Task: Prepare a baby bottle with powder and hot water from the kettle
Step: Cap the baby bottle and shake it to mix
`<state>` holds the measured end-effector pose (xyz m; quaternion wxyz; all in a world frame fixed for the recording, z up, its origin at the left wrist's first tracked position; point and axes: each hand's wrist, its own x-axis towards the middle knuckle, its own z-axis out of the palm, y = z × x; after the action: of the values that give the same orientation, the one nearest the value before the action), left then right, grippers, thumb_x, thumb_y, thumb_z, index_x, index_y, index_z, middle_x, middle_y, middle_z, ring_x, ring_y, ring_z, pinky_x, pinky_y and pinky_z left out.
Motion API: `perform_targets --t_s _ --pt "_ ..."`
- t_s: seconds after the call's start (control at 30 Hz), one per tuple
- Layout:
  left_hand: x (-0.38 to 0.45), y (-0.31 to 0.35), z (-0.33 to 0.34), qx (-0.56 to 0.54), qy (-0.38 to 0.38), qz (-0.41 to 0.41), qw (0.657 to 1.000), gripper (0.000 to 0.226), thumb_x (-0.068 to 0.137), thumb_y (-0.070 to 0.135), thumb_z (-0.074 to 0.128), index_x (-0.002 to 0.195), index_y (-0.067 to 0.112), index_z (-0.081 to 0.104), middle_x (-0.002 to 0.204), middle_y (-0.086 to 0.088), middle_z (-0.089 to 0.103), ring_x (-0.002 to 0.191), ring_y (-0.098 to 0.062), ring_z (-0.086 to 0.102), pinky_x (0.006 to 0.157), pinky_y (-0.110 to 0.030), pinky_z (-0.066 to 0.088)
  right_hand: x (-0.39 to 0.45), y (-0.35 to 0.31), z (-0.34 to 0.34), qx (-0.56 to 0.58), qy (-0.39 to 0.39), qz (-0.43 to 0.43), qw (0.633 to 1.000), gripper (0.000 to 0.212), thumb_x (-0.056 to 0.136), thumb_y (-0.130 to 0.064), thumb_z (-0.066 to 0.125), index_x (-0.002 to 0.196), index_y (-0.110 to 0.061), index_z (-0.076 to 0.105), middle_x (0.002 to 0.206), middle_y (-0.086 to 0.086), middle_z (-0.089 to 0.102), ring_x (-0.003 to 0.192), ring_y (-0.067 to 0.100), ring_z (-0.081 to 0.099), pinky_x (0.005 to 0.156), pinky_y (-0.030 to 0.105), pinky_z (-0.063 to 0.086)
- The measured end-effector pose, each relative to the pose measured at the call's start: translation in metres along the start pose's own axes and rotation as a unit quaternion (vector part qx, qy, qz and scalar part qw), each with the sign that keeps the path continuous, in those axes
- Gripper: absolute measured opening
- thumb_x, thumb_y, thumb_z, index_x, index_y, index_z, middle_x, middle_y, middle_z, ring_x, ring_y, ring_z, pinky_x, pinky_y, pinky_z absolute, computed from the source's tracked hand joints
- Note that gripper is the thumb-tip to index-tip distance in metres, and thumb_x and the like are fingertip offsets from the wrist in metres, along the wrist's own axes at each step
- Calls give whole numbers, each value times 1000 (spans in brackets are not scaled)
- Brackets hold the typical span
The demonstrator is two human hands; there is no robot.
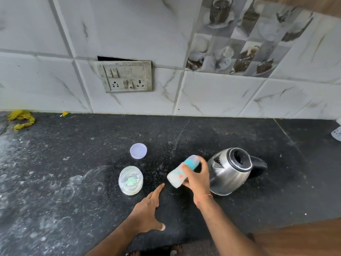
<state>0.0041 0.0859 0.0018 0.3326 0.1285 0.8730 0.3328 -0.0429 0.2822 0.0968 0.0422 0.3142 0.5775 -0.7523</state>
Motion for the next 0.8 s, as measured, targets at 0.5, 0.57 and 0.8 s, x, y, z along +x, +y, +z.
perform_targets --t_s 0.5,0.57,0.8 --pt "-2 2 -2 -1 3 -1 1000 150 67 44 98 170 50 -12 126 12 53 113 -10 62 105 -34 53 3 4 -3 38 -1 36 999 59 81 -18 90 124 -49 64 122 1 73 99 21 81 73 48 70" --pt "-2 0 -2 1 4 -2 1000 151 67 44 98 170 49 -12 127 12 53 117 -9 60 106 -35 53 1 5 0 54 -23 106 993 63 75 -22 92 122 -53 65 122 0 74 96 18 81 68 43 70" --pt "-3 0 -2 4 4 -3 1000 151 68 43 99 170 48 -13 126 11 53 116 -10 61 105 -34 52 0 9 -4 67 -25 122 990 61 77 -19 92 121 -51 65 122 2 73 98 19 80 69 43 70"
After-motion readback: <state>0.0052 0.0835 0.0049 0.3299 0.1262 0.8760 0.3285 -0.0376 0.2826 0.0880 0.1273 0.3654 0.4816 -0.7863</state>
